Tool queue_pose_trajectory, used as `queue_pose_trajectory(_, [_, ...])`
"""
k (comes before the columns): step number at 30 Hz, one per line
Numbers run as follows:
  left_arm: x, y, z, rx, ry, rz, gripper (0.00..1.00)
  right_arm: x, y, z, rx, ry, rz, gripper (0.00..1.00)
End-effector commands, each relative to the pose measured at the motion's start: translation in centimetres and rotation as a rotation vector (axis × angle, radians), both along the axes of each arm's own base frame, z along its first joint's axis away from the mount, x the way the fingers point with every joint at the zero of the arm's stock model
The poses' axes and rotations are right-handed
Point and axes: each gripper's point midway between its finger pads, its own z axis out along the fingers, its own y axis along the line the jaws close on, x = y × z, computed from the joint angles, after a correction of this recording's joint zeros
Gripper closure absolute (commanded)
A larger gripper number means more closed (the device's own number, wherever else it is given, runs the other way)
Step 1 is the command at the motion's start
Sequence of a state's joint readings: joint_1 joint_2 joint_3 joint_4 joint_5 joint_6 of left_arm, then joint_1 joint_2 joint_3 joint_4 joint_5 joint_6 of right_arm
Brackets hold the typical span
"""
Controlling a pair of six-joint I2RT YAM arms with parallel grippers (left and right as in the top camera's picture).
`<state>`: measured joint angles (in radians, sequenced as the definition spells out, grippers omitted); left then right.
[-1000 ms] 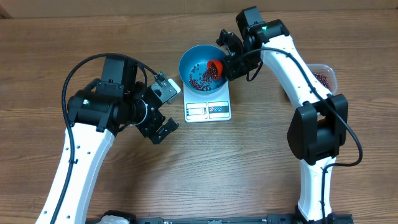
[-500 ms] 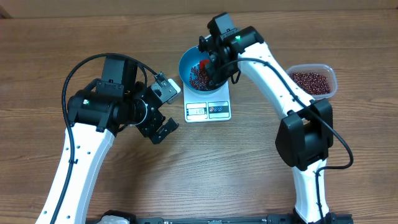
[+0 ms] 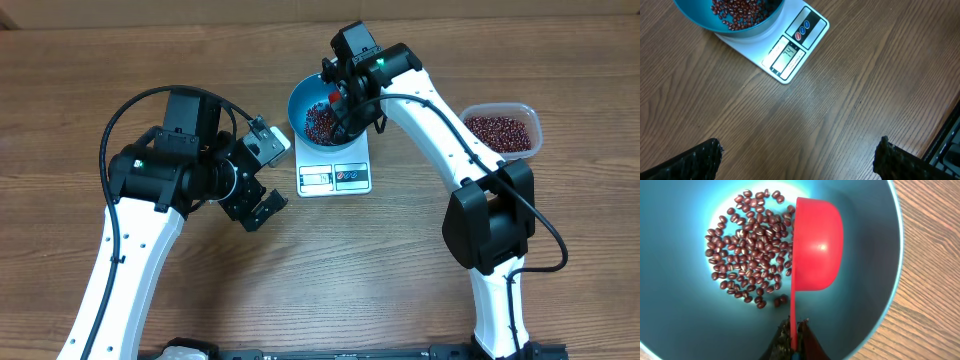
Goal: Scoop item into bowl and weigh 150g on scale
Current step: 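Tilt the red scoop with the right gripper to pour beans into bowl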
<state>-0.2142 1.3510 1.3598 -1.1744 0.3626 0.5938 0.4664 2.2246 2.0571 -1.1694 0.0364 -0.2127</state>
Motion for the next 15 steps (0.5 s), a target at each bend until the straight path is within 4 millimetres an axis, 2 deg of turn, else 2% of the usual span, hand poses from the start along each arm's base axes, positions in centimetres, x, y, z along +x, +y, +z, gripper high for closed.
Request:
queue_pose_trajectory(1, [-0.07, 0.21, 0.37, -0.008, -0.008, 0.021, 0.00, 0.85, -0.15, 3.48, 0.018, -0.084, -0.036, 0.96])
queue_pose_trajectory(15, [-0.06, 0.21, 0.37, -0.008, -0.009, 0.021, 0.00, 0.51, 0.19, 3.50, 0.031, -0.072, -0.029, 0.96])
